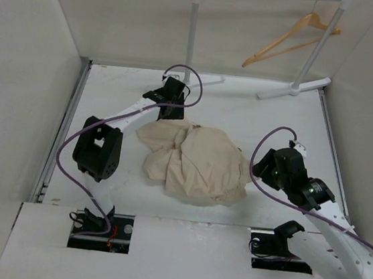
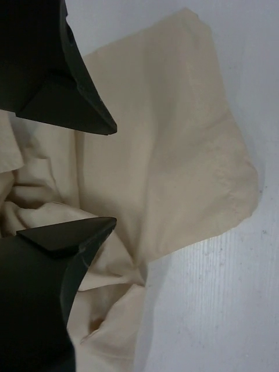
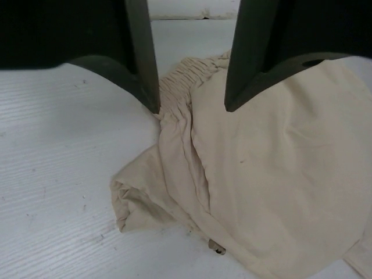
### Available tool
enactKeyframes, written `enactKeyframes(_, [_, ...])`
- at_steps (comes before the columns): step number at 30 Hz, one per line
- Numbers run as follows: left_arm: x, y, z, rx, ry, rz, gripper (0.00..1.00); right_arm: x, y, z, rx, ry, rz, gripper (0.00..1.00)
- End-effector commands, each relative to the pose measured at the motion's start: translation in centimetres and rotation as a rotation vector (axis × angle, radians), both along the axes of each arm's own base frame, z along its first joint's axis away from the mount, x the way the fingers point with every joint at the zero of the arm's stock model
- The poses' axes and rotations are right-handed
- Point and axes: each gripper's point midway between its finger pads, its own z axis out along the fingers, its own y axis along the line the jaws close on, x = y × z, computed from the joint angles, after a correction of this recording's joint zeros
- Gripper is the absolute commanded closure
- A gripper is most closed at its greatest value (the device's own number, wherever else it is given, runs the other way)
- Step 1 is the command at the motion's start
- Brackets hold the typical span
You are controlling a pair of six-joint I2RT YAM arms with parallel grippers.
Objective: Place the trousers on the hanger
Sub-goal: Flatten out the trousers at the center of the board.
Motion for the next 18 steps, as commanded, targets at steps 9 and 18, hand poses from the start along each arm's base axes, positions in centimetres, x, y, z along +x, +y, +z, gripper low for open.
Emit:
enactKeyframes(9, [3.2, -3.7, -5.2, 0.016, 0.091, -0.045, 0.49, -1.3, 0.7, -5.5, 0.063, 0.202, -0.067, 0.3])
enactKeyframes(18, [1.7, 2.1, -6.4, 0.036, 0.11, 0.145, 0.92, -3.3, 5.0, -9.5, 0.168, 0.348, -0.025, 0.35])
